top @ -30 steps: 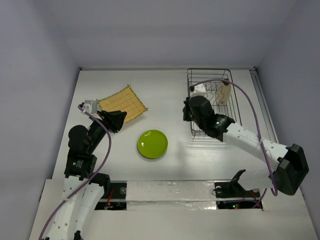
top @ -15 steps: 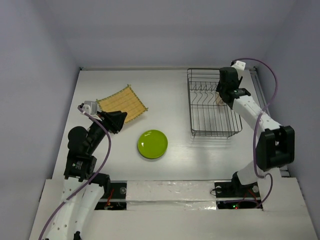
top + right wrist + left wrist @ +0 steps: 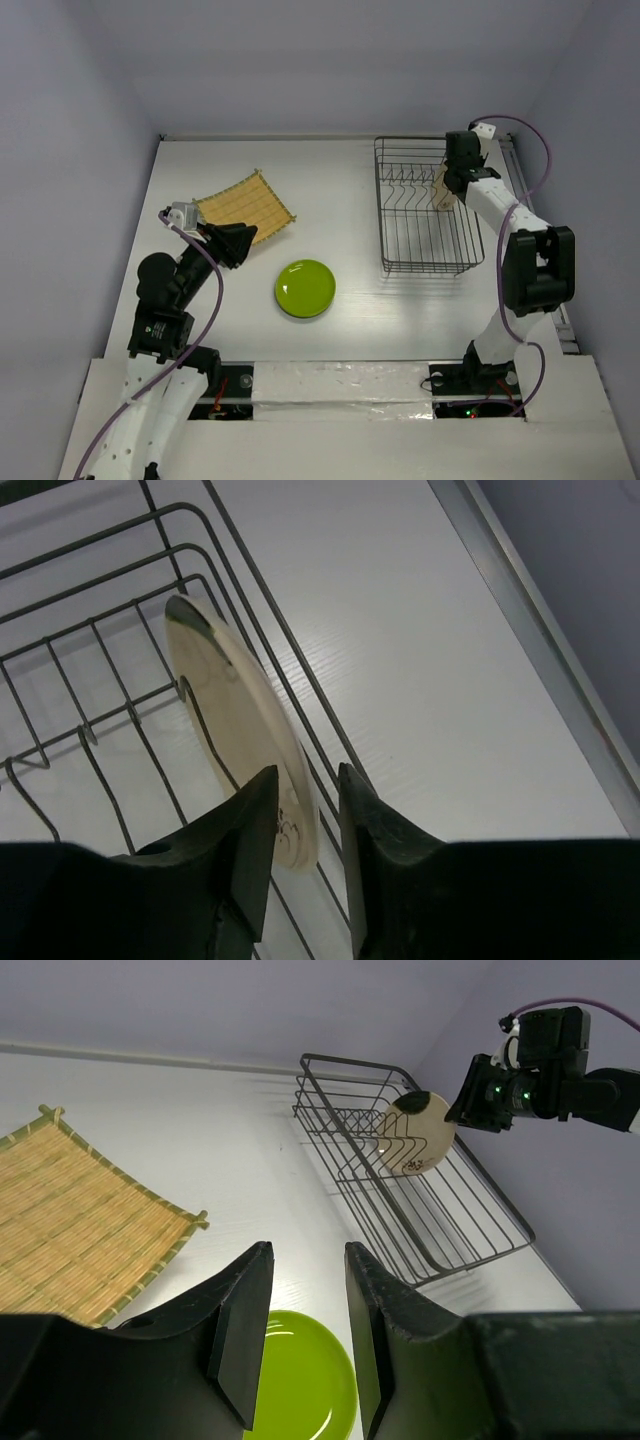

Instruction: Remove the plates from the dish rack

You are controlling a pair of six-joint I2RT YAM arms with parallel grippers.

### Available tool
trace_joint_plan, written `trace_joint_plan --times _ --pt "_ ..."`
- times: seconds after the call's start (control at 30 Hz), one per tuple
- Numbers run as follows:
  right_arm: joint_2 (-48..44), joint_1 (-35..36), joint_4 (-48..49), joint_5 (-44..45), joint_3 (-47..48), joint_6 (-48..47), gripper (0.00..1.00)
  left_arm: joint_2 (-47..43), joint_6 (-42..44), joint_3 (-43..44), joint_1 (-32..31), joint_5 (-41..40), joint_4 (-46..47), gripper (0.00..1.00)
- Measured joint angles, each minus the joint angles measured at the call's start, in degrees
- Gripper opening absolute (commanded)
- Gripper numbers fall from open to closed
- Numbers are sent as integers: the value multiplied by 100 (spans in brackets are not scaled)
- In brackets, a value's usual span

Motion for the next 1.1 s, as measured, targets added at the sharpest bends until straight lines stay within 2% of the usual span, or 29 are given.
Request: trace_joint_plan --times 0.13,0.33,0.43,0.7,1.0,1.1 --pt "199 -72 15 -13 151 -59 20 4 0 0 -24 2 0 32" --pt "190 -72 7 -87 142 -136 17 7 0 0 -24 0 0 32" --pt "190 -72 -22 -116 142 -260 0 4 0 0 -24 0 0 32" --pt "7 -70 -155 -201 90 -433 0 -4 0 0 -24 -4 0 32" --pt "-1550 127 -603 61 282 -527 0 -7 0 0 -24 -7 0 32" --pt "-1993 380 -599 -221 330 -511 0 -7 0 0 -24 -9 0 32"
